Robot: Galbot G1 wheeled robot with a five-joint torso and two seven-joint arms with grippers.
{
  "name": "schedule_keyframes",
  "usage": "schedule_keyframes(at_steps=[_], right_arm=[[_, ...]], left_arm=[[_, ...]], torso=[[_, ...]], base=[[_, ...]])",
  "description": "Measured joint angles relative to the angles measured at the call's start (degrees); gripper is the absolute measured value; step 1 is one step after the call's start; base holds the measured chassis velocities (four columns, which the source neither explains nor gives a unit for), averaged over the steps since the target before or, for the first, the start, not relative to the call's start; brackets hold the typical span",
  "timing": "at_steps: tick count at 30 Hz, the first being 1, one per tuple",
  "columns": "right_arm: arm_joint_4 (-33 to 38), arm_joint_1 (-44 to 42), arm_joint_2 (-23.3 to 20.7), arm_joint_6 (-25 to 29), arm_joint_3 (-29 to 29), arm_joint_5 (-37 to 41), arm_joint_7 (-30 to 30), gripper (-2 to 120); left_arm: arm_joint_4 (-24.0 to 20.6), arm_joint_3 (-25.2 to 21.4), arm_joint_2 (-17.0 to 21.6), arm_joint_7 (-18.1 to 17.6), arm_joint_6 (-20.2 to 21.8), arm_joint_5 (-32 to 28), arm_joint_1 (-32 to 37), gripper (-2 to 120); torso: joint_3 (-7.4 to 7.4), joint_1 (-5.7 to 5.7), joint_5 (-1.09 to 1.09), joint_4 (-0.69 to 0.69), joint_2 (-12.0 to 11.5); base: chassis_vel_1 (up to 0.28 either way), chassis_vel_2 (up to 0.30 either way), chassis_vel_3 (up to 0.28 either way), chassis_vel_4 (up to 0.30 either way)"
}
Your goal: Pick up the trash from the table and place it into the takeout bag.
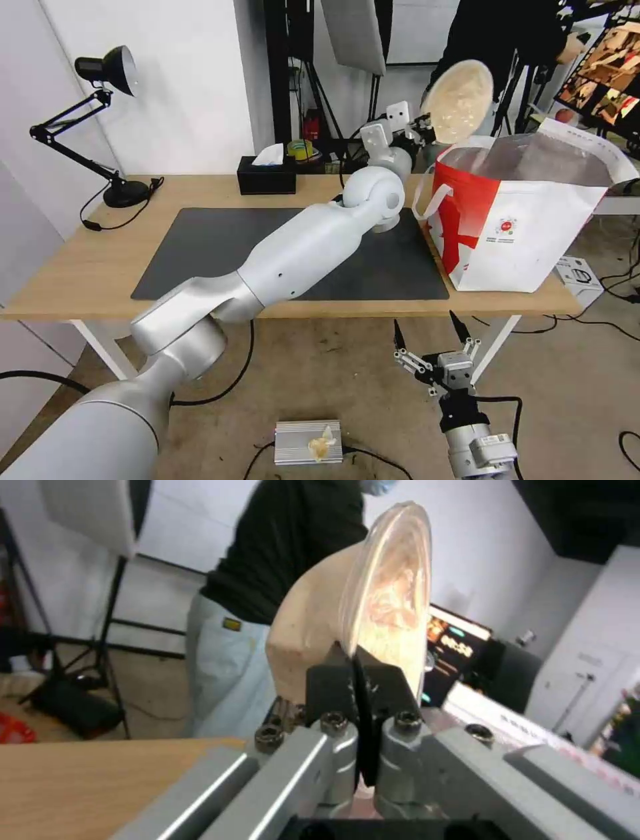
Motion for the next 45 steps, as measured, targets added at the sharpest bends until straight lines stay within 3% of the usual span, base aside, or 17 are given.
schedule_keyframes(at_steps=[5,10,20,26,45], right_arm=[[0.00,0.00,0.00,0.00,0.00,0.00,0.00,100],[0.00,0.00,0.00,0.00,0.00,0.00,0.00,100],[0.00,0.00,0.00,0.00,0.00,0.00,0.00,100],[0.00,0.00,0.00,0.00,0.00,0.00,0.00,100],[0.00,0.00,0.00,0.00,0.00,0.00,0.00,100]], left_arm=[[0.86,1.91,0.02,2.92,-0.84,0.25,-0.36,0],[2.93,3.92,-0.05,8.25,-2.38,0.26,-1.08,0],[6.22,7.77,-0.21,13.60,-2.88,1.02,-2.46,0],[9.23,8.84,-1.21,14.53,-2.88,2.30,-2.55,0],[10.51,10.44,-1.21,14.64,-2.75,5.58,-3.14,0]], torso=[[0.00,0.00,0.00,0.01,0.00],[0.00,0.00,0.00,0.01,0.00],[0.00,0.00,0.00,0.01,0.00],[0.00,0.00,0.00,0.00,0.00],[0.00,0.00,0.00,0.01,0.00]], base=[[0.000,0.000,0.000,0.000],[0.000,0.000,0.000,0.000],[0.000,0.000,0.000,0.000],[0.000,0.000,0.000,0.000],[0.000,0.000,0.000,0.000]])
